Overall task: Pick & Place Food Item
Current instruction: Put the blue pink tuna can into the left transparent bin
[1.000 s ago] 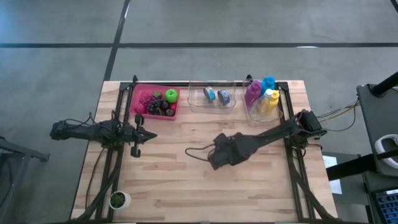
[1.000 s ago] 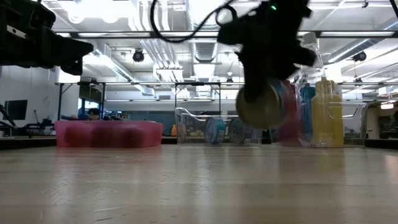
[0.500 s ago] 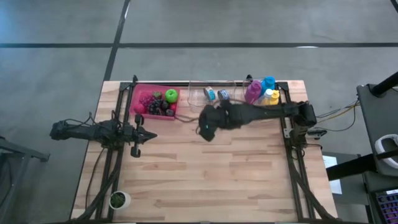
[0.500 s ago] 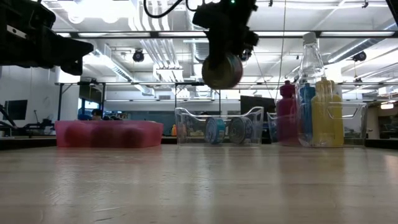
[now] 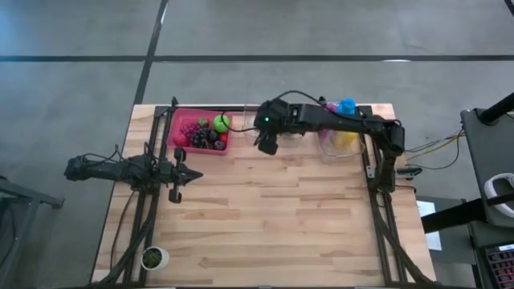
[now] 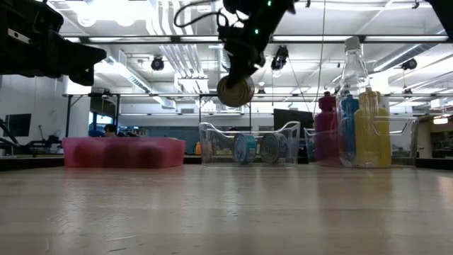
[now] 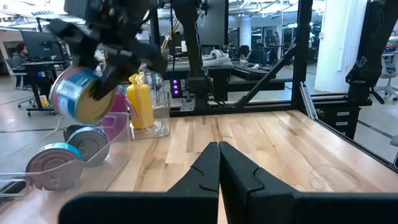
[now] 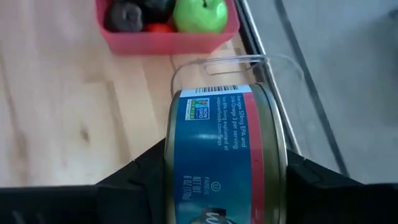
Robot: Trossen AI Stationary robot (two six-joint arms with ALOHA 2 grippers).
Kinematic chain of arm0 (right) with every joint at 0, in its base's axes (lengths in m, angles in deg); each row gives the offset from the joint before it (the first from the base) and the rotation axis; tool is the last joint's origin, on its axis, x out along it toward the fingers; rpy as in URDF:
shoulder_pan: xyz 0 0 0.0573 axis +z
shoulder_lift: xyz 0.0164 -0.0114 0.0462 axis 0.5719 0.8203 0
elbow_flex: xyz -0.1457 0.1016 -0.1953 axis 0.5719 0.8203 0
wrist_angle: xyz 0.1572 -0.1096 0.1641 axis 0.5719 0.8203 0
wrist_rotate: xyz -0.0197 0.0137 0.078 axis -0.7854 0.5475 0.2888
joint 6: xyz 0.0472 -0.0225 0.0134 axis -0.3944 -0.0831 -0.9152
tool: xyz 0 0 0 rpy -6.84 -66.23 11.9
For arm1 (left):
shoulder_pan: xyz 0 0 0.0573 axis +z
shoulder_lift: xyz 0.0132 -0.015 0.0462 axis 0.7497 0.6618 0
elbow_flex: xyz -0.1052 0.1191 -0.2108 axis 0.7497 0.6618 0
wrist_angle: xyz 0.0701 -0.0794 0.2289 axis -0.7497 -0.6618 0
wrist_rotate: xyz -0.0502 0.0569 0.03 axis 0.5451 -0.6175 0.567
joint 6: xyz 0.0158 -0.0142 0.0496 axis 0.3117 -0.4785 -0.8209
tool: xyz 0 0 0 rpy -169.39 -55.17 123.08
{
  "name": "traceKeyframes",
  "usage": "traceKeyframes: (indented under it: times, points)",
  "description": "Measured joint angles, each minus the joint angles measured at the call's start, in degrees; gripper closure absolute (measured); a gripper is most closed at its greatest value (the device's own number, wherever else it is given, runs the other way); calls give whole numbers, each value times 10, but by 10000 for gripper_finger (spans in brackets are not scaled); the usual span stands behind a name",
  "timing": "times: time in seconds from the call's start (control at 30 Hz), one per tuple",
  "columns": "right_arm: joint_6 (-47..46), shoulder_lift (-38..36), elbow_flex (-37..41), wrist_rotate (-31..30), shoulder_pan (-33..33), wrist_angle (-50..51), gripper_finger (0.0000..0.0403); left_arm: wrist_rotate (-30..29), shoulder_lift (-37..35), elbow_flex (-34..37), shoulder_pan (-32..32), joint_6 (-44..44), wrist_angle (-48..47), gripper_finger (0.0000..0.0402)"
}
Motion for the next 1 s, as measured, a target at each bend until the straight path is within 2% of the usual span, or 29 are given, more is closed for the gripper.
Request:
traceKeyframes:
  times: [0.17,0.3,0.57,1.0]
  points:
    - [80,24,21,24,-35,-43,199,0,0,0,0,0,0,398]
    - [106,46,22,59,-54,-73,205,0,0,0,0,0,0,398]
    - [115,79,22,80,-74,-78,200,0,0,0,0,0,0,398]
    - [109,80,26,85,-77,-83,187,0,0,0,0,-2,0,398]
